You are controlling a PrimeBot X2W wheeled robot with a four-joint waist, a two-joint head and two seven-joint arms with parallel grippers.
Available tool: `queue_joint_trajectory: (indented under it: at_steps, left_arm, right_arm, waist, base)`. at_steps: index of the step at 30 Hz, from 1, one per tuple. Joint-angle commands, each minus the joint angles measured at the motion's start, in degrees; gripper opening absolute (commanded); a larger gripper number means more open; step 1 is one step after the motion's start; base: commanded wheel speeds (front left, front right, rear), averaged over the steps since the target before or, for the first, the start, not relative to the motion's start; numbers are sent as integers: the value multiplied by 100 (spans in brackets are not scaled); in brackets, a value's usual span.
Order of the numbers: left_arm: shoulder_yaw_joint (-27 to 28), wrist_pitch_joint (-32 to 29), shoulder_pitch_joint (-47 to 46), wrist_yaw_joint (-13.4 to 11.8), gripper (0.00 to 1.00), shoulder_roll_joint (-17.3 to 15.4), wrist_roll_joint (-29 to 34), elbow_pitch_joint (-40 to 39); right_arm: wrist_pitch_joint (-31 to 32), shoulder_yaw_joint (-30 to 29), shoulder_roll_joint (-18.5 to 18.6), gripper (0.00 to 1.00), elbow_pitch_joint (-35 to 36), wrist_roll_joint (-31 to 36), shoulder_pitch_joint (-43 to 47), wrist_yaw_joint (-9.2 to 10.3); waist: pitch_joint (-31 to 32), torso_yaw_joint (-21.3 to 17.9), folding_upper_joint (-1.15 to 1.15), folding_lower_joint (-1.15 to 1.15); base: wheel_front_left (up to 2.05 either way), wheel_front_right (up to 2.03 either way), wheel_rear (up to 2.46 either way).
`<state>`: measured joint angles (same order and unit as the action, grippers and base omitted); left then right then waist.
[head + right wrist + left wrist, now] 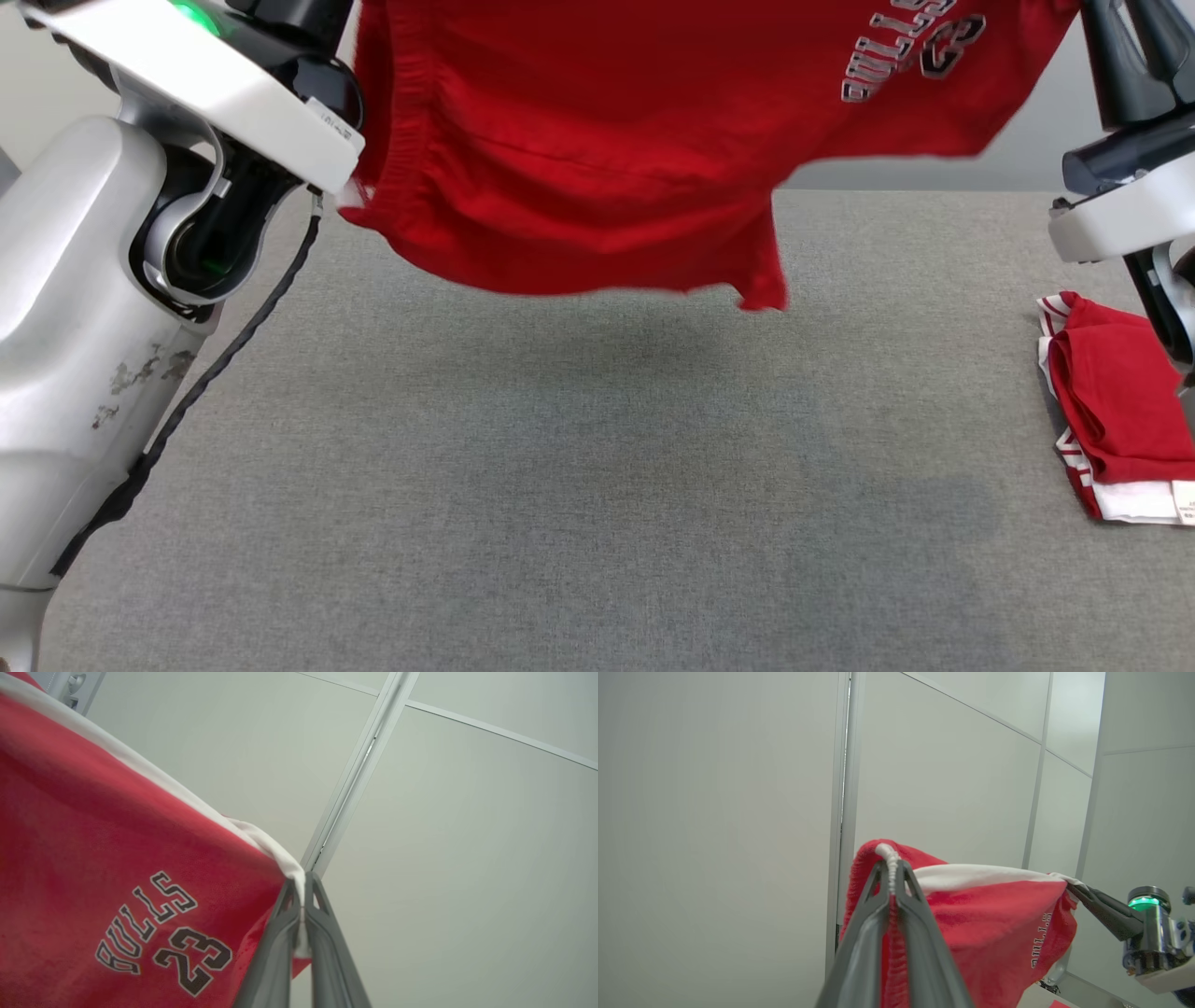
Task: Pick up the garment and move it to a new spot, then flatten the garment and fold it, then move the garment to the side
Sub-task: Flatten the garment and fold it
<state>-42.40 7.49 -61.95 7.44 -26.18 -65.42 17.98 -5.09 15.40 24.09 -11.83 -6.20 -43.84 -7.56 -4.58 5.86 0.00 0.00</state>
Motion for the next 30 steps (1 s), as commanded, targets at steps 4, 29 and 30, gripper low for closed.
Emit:
queue_joint_trajectory:
  at_steps: [4,29,30]
  left_arm:
    - [-92,-193,203,-21,0,-145,-54,-224]
    - [31,492,-2459,-24,0,-165,1190,1624]
    - [-34,590,-2558,-6,0,-138,1318,1705]
  right_arm:
    - [170,1,63,0,306,48,284,14]
    - [-9,629,-654,0,-1578,1007,-3854,14]
    - [-147,578,-762,0,-1744,1132,-3955,14]
  waist:
    - [39,38,0,0]
    - [-2703,-626,0,0]
    - [-2775,-637,0,0]
  base:
    - [0,0,0]
    - [0,0,0]
    - [0,0,0]
